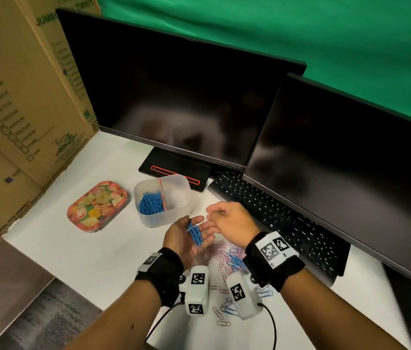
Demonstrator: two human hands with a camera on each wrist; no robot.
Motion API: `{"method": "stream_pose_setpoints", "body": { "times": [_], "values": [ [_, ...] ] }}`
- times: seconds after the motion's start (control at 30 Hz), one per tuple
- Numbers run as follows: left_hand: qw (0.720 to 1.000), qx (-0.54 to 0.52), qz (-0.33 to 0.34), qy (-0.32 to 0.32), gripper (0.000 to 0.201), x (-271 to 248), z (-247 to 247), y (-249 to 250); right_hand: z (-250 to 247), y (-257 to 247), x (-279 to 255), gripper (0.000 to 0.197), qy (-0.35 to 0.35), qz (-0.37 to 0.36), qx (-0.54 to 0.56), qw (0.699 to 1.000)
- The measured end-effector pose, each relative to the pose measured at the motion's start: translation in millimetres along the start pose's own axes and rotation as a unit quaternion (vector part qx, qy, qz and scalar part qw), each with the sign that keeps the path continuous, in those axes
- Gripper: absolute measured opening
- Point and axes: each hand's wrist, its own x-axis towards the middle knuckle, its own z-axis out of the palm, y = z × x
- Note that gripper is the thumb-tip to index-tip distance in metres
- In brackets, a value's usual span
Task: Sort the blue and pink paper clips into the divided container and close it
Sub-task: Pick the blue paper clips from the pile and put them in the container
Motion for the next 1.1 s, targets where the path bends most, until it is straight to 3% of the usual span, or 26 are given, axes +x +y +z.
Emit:
{"method": "stream_pose_setpoints", "body": {
  "times": [0.17, 0.3, 0.47, 0.6, 0.7, 0.77, 0.83, 0.9, 1.0, 1.1],
  "values": [
    [0.997, 0.024, 0.078, 0.011, 0.047, 0.0, -8.7, 59.9, -33.0, 17.0, -9.6, 0.015, 0.047, 0.019, 0.022, 0.998],
    [0.986, 0.048, 0.138, 0.073, 0.047, 1.0, -10.7, 110.2, -57.5, 47.5, -20.3, 0.015, 0.066, 0.064, -0.005, 0.996],
    [0.936, 0.247, 0.191, 0.16, 0.049, 14.3, -21.9, 116.8, -69.3, 88.9, -25.2, 0.015, 0.078, 0.105, -0.111, 0.985],
    [0.905, 0.31, 0.223, 0.189, 0.049, 18.4, -22.0, 113.1, -66.9, 93.8, -30.7, 0.021, 0.08, 0.115, -0.239, 0.961],
    [0.848, 0.37, 0.312, 0.216, 0.032, 8.9, -10.0, 103.7, -59.3, 93.7, -22.2, 0.028, 0.07, 0.103, -0.298, 0.946],
    [0.816, 0.404, 0.367, 0.187, 0.013, 0.8, 0.3, 85.9, -53.0, 94.9, -10.0, 0.023, 0.059, 0.094, -0.322, 0.94],
    [0.786, 0.478, 0.376, 0.113, 0.01, 3.4, 3.0, 64.7, -44.0, 93.3, 2.6, 0.023, 0.041, 0.078, -0.348, 0.933],
    [0.739, 0.588, 0.324, 0.047, 0.021, 13.5, 0.3, 40.4, -34.4, 88.1, 10.6, 0.026, 0.02, 0.063, -0.385, 0.92],
    [0.601, 0.757, 0.255, 0.03, 0.022, 30.3, -4.6, 5.1, -22.9, 89.1, 18.5, 0.029, 0.007, 0.045, -0.436, 0.899],
    [0.504, 0.844, 0.181, 0.013, 0.03, 45.1, -15.3, -14.1, -16.6, 93.4, 18.9, 0.024, 0.001, 0.038, -0.456, 0.889]
  ]
}}
